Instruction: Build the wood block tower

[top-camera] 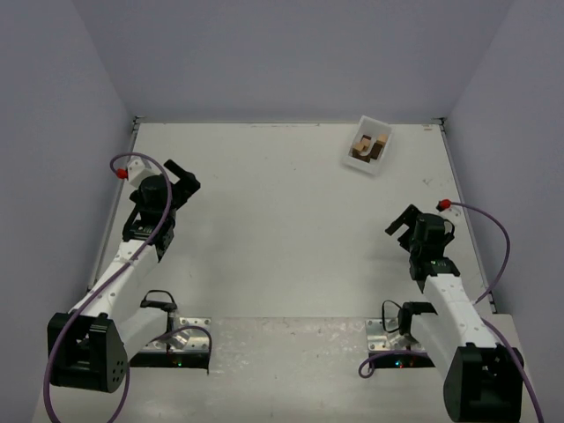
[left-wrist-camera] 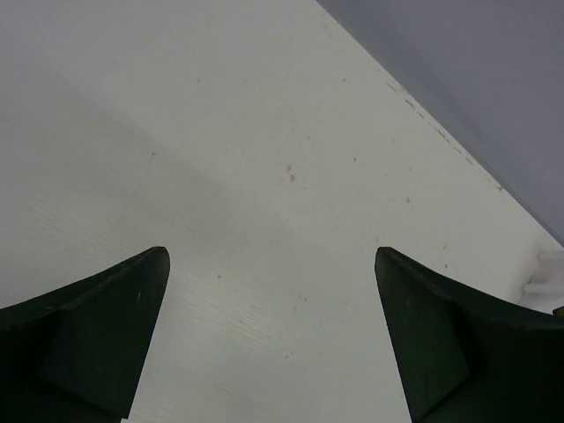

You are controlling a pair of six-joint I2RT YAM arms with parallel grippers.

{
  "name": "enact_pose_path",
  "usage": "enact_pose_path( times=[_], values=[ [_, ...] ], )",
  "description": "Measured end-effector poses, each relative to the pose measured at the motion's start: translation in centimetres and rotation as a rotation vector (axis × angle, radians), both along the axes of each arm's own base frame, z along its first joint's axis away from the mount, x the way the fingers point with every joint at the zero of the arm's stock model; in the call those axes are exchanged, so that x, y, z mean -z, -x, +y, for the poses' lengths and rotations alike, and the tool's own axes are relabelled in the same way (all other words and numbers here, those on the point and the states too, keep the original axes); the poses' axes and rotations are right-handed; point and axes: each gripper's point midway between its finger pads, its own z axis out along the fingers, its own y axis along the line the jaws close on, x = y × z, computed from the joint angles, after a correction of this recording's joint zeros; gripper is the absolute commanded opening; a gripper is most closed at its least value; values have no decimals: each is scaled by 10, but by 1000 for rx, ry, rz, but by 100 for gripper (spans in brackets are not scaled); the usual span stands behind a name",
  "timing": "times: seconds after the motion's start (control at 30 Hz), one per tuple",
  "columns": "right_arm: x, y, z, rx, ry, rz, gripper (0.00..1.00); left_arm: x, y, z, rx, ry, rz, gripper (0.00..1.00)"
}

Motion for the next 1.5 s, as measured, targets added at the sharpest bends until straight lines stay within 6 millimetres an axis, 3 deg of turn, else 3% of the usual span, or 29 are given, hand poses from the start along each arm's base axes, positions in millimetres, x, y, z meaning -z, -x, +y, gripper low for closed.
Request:
enact_pose_path(
  times=[0.2, 0.43, 0.57, 0.67, 0.83, 0.9, 1.0, 1.07, 1.2, 1.27, 1.37, 1.4, 1.5],
  values=[
    [-2, -2, 1, 25, -26, -56, 99, 2, 0, -1, 3, 1, 7, 100],
    [9, -3, 5, -2, -37, -23, 99, 11, -2, -1, 4, 0, 34, 100],
    [-1, -26, 10, -50, -45, 37, 99, 18, -3, -1, 7, -1, 55, 100],
    [-26, -67, 17, -106, -61, 50, 99, 18, -3, -1, 5, -1, 56, 100],
    [-87, -181, 19, -164, -62, 15, 98, 17, -3, -2, 7, -1, 55, 100],
    [-108, -225, 18, -184, -53, -16, 93, 16, -3, -2, 9, 0, 53, 100],
    [-118, -281, 15, -202, -29, -43, 90, 15, -3, -2, 8, 0, 50, 100],
    [-101, -303, 12, -207, -14, -16, 87, 15, -4, -1, 6, -1, 50, 100],
    [-43, -316, 8, -222, 0, 123, 79, 15, -4, -1, 5, -1, 51, 100],
    [-16, -318, 6, -225, 6, 178, 65, 17, -4, -1, 5, -2, 56, 100],
    [18, -307, 2, -216, 21, 267, 45, 18, -4, -1, 5, -2, 61, 100],
    [26, -302, 0, -211, 30, 290, 39, 18, -4, -1, 5, -2, 61, 100],
    [40, -291, -5, -197, 61, 327, 10, 18, -5, -1, 5, -2, 60, 100]
  ],
)
